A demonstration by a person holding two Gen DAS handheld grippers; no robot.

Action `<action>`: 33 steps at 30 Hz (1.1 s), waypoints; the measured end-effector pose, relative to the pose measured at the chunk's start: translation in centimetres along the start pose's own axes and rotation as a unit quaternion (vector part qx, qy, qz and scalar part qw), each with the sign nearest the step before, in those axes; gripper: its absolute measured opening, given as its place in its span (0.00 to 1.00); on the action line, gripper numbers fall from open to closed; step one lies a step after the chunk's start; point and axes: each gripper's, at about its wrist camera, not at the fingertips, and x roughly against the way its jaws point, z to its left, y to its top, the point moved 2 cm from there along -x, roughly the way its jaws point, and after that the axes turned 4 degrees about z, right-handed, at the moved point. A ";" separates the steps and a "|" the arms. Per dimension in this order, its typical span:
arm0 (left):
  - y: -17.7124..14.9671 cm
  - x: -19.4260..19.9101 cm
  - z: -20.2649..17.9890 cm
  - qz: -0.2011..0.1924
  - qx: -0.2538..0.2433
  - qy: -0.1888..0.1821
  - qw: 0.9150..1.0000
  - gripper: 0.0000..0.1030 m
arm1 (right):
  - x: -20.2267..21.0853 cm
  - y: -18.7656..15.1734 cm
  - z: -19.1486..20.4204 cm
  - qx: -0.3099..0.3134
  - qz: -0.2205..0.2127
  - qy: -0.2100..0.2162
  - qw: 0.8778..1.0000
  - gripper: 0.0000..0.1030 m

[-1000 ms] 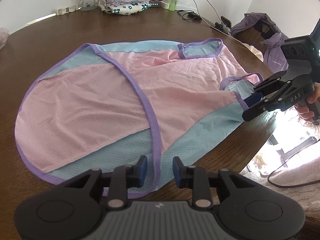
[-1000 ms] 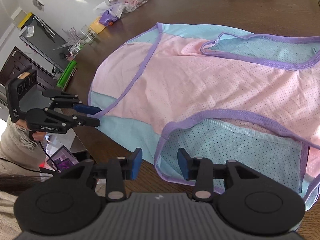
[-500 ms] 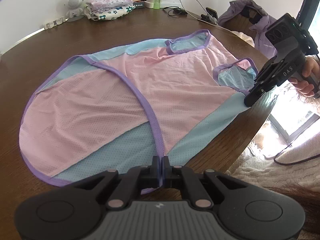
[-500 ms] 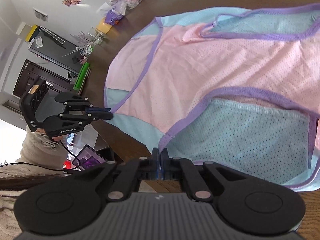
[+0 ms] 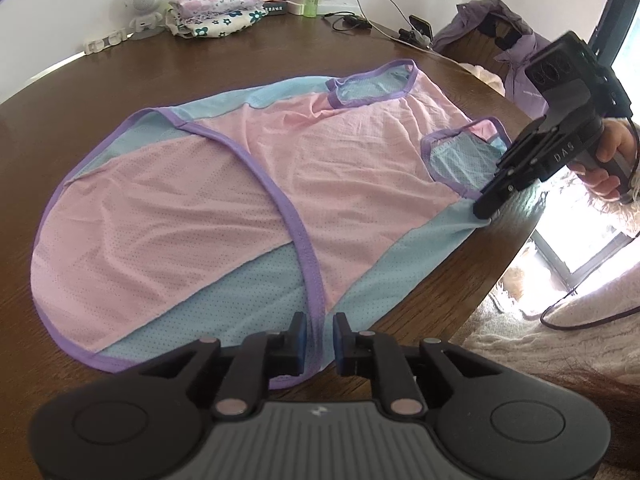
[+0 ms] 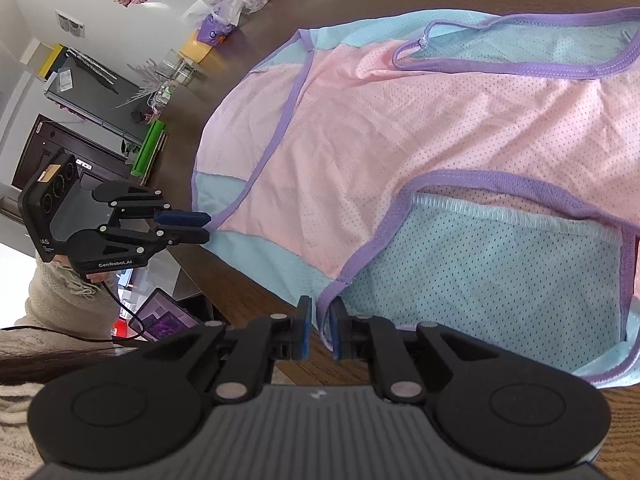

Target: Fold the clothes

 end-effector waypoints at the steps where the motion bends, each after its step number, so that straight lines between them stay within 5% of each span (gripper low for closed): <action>1: -0.1 -0.1 -0.2 0.000 -0.010 0.006 1.000 0.04 | 0.1 0.2 -0.2 -0.007 -0.003 0.001 1.000 0.02; 8: -0.5 0.1 -0.2 0.004 -0.020 0.013 1.000 0.03 | 0.5 0.3 -1.1 -0.022 0.005 -0.019 1.000 0.02; 11: -0.2 0.6 0.1 0.001 -0.011 0.017 1.000 0.09 | 1.0 0.3 -0.6 -0.016 0.007 -0.021 1.000 0.09; 17: 2.4 3.5 2.5 -0.065 0.025 0.059 0.996 0.36 | 5.3 4.2 -0.2 -0.017 -0.083 -0.070 0.994 0.31; 21: 6.1 2.9 4.9 -0.080 0.031 0.093 0.992 0.40 | 5.7 9.0 -0.9 -0.047 -0.132 -0.106 0.984 0.33; 26: 10.6 -0.3 8.5 -0.062 0.073 0.086 0.992 0.40 | 2.5 14.5 -3.8 -0.115 -0.120 -0.100 0.981 0.37; 33: 15.5 -4.3 13.3 -0.042 0.164 0.056 0.984 0.40 | -0.6 16.8 -5.4 -0.155 -0.086 -0.102 0.979 0.32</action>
